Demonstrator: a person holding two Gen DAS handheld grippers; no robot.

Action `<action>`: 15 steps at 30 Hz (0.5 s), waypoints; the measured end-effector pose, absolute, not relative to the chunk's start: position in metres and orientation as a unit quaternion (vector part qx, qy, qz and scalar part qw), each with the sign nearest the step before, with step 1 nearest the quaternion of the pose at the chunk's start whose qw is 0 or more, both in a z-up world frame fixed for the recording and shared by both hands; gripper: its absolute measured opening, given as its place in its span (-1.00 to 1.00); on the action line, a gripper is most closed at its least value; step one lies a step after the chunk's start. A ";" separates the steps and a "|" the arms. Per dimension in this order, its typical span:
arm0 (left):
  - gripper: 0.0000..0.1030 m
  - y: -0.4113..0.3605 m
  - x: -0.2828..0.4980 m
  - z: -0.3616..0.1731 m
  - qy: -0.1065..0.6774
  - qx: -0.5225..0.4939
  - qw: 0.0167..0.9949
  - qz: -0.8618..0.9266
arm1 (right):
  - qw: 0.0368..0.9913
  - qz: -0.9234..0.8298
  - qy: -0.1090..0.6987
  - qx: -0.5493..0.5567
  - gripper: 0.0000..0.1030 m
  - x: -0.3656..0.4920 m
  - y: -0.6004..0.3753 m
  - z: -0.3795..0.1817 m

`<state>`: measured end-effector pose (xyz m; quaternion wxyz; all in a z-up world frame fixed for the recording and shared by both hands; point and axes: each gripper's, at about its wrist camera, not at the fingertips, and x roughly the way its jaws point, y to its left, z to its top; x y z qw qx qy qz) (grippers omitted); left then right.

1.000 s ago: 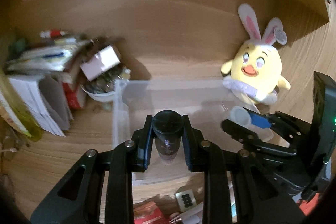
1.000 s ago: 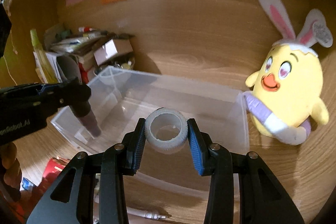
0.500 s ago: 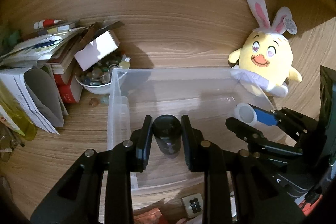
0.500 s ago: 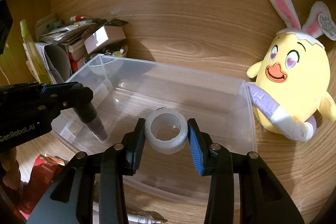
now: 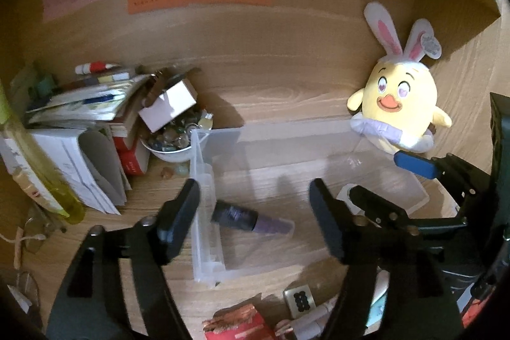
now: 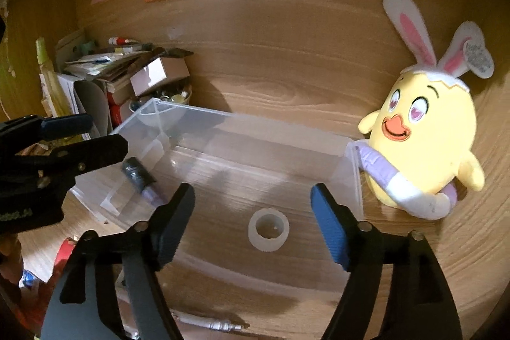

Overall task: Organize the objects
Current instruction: 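Carry both items over the clear box and open both tools to drop them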

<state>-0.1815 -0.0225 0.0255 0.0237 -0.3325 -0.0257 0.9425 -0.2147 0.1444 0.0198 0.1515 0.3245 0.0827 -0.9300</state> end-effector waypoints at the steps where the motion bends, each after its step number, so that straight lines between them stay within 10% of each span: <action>1: 0.51 -0.022 -0.178 0.027 -0.025 -0.330 0.023 0.943 | 0.152 -0.931 0.083 0.321 0.59 -0.212 0.145 0.022; 15: 0.85 -0.038 -0.109 0.030 -0.023 -0.325 0.009 0.945 | 0.155 -0.938 0.074 0.302 0.66 -0.153 0.148 0.039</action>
